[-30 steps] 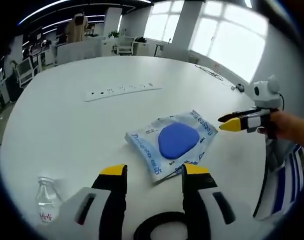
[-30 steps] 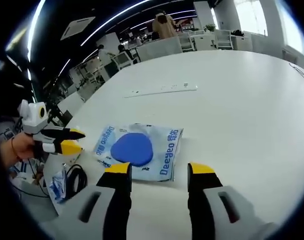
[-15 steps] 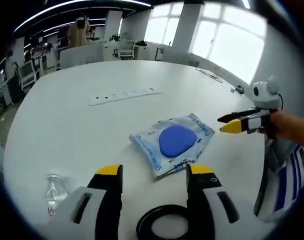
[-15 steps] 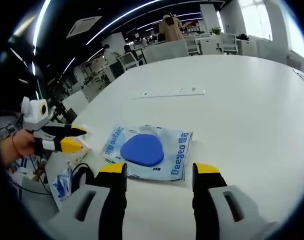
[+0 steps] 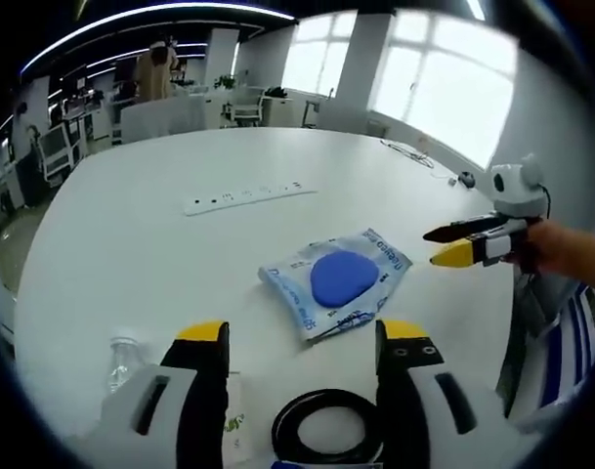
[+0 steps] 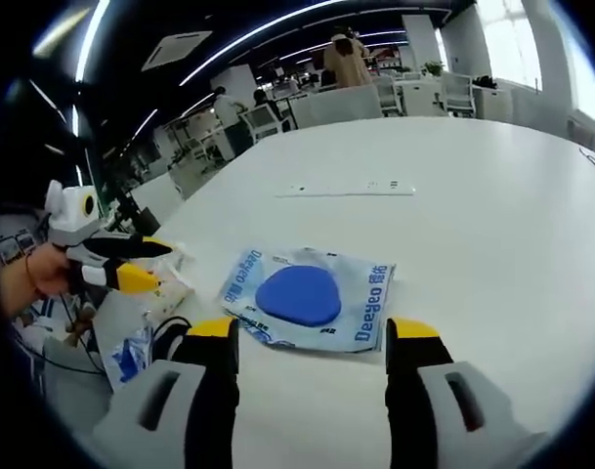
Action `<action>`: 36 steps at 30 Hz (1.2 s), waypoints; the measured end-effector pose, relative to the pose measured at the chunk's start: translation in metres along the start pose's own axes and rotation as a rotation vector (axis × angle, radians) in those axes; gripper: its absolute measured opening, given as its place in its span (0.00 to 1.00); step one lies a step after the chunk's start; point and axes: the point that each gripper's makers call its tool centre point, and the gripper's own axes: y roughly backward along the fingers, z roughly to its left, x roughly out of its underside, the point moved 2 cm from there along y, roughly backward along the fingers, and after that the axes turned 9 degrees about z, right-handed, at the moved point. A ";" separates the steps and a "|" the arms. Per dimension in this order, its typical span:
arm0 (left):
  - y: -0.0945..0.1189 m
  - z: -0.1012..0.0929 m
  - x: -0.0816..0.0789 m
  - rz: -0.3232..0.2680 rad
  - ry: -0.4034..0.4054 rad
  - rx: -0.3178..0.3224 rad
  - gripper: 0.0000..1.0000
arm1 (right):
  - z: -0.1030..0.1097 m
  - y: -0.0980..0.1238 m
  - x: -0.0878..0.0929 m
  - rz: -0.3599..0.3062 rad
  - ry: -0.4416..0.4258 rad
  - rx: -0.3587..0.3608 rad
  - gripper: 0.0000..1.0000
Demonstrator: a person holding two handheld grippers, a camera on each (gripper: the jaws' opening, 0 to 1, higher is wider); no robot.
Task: Arrange the tabletop items into an orderly group along one side of the table until the central work area is clear of visible clutter.
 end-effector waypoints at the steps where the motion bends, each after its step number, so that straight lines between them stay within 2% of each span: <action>1: 0.001 0.000 0.000 0.000 0.000 0.000 0.62 | 0.001 0.001 -0.001 -0.002 0.002 -0.001 0.61; 19: 0.037 -0.002 0.010 -0.031 -0.003 -0.018 0.67 | 0.036 0.018 -0.010 -0.045 0.068 -0.036 0.66; 36: 0.082 0.002 0.025 -0.077 0.006 -0.053 0.68 | 0.081 0.033 -0.005 -0.076 0.122 -0.083 0.66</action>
